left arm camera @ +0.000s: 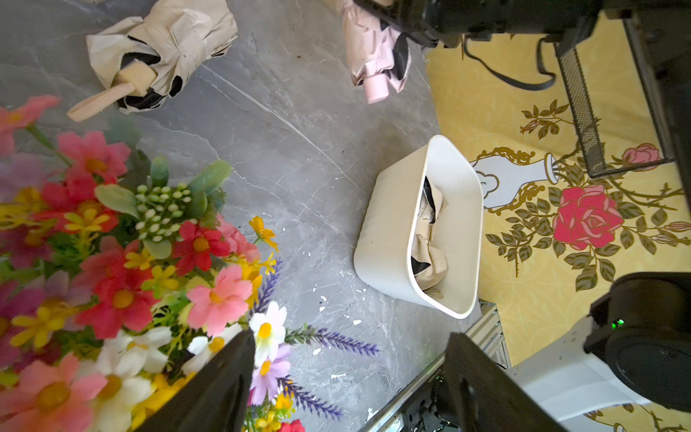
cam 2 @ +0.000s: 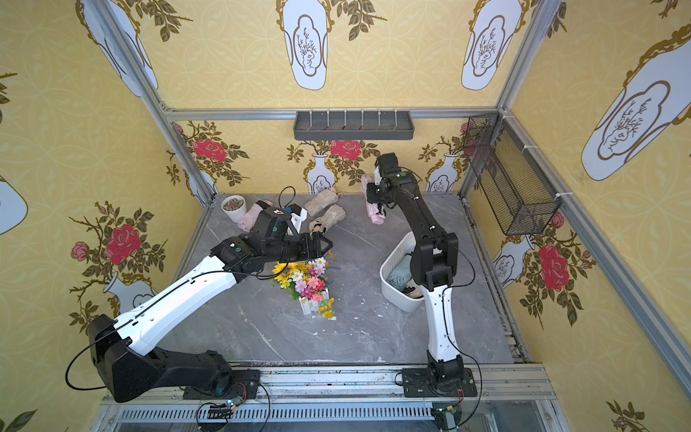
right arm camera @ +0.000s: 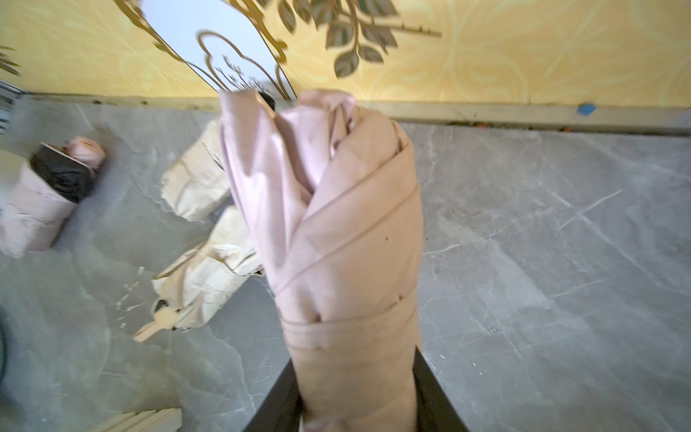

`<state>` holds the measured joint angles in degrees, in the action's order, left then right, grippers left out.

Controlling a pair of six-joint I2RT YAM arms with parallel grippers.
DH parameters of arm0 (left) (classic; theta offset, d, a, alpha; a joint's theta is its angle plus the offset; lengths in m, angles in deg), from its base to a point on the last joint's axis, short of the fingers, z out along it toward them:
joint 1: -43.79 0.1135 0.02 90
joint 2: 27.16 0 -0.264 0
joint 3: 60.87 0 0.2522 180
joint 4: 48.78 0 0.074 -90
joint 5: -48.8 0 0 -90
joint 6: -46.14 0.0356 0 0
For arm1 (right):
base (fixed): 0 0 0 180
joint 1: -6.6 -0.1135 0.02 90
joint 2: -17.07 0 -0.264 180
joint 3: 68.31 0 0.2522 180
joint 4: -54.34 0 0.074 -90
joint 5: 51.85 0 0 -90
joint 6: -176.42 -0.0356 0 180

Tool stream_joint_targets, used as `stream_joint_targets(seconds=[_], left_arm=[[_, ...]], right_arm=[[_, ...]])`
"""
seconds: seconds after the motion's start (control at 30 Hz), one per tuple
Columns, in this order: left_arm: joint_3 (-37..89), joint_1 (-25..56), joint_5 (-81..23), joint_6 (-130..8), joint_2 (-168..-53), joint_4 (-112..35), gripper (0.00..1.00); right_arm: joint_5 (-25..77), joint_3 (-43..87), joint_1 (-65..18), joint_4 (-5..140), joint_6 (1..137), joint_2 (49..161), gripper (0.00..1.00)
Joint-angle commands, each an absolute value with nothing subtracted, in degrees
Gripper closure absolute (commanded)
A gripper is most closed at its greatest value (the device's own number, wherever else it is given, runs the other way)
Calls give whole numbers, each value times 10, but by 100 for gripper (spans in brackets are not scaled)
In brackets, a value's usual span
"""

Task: Put the umbrella into the storage box
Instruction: Pick up the umbrella from the center of the board, then place the umbrella in the storage box.

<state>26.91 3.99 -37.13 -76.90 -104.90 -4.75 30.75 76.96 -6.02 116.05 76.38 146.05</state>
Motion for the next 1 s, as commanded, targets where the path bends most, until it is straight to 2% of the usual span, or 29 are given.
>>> stream_joint_targets(seconds=[0.0, 0.27, 0.53, 0.77, 0.97], left_arm=[[272, 40, -370, -776, -1041, -42, 16], [284, 13, -362, -782, -1046, -50, 18], [294, -20, -369, -791, -1076, -72, 18], [324, -36, -367, -791, -1115, -81, 20], [338, -41, -367, -794, -1128, -87, 21]], right_arm=[[305, 719, -53, 1180, 719, 1406, 61], [265, 523, -14, 1172, 665, 1217, 61], [198, 329, 64, 1161, 621, 1034, 62], [195, 209, 82, 1146, 584, 929, 61], [206, 128, 82, 1096, 528, 887, 61]])
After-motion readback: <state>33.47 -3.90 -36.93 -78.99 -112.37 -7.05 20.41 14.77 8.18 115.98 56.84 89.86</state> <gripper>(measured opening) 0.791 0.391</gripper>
